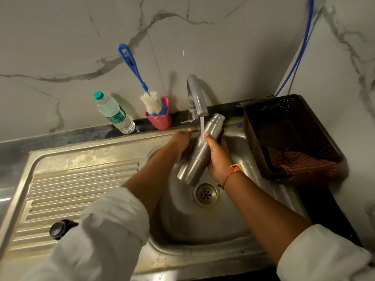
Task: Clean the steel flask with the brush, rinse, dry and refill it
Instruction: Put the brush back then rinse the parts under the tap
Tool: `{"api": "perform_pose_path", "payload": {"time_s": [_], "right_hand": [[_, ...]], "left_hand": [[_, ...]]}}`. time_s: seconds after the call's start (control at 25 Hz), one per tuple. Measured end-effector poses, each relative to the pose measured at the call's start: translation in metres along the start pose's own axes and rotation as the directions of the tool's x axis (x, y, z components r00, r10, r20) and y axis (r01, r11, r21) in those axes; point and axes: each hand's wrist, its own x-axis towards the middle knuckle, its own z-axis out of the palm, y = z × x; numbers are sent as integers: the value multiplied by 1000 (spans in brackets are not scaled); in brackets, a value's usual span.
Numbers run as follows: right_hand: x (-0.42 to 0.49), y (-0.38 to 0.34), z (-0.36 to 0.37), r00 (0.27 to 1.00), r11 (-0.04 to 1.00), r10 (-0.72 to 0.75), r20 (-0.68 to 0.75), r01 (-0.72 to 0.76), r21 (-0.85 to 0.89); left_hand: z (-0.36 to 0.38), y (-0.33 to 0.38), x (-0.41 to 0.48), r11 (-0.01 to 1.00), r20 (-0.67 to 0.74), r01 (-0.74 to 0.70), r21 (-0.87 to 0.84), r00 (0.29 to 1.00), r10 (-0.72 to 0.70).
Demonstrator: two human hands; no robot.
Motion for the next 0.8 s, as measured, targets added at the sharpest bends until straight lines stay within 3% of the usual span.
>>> {"api": "perform_pose_path", "payload": {"time_s": [0.04,0.12,0.2,0.28,0.36,0.56,0.68,0.8], "right_hand": [[1,-3,0,998,998,-59,-14,59,32],[4,-9,-1,986,985,-162,-41,164,54],[5,-12,-2,970,971,-233,-64,235,34],[2,-11,-3,955,957,-289,-74,290,1],[-3,-7,-1,932,929,-360,-45,354,-103],[-8,7,-2,878,677,-444,177,458,-576],[-10,11,-7,842,509,-446,303,517,-688],[-11,10,-10,822,449,-468,325,538,-713]], "left_hand": [[1,-10,-12,998,26,21,63,999,-22],[-2,-30,-30,995,53,101,-1,993,-101],[-2,-52,-32,963,70,174,-205,984,-163],[3,-67,-26,837,133,246,-488,969,-207],[13,-75,-18,731,169,283,-621,959,-228],[28,-83,-25,788,145,235,-569,972,-185],[26,-88,-26,825,166,196,-530,978,-126],[22,-89,-23,830,147,165,-532,984,-102]]}}
